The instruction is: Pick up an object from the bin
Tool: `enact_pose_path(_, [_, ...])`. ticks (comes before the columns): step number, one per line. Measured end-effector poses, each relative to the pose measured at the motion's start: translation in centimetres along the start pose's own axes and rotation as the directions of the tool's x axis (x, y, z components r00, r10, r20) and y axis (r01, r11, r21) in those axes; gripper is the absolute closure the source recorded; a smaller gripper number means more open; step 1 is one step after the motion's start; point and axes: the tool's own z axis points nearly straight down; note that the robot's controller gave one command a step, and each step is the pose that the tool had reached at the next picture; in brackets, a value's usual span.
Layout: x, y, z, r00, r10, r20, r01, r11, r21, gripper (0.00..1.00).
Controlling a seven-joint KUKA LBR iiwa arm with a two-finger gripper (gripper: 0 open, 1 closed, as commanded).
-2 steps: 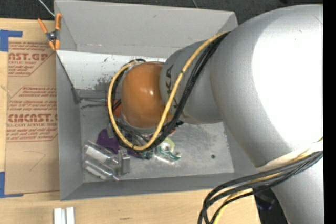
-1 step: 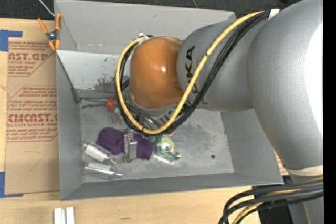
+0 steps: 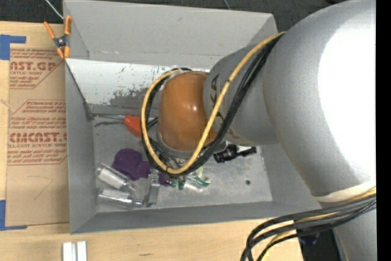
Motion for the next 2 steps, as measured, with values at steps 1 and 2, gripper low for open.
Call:
enact_pose_path(1, [-4.5, -0.1, 2.9, 0.998, -0.068, 0.014, 0.068, 0.998, -0.002, 0.0])
enact_pose_path(2, [-1.0, 1.6, 2.9, 0.983, 0.182, -0.001, -0.182, 0.983, 0.0, 1.0])
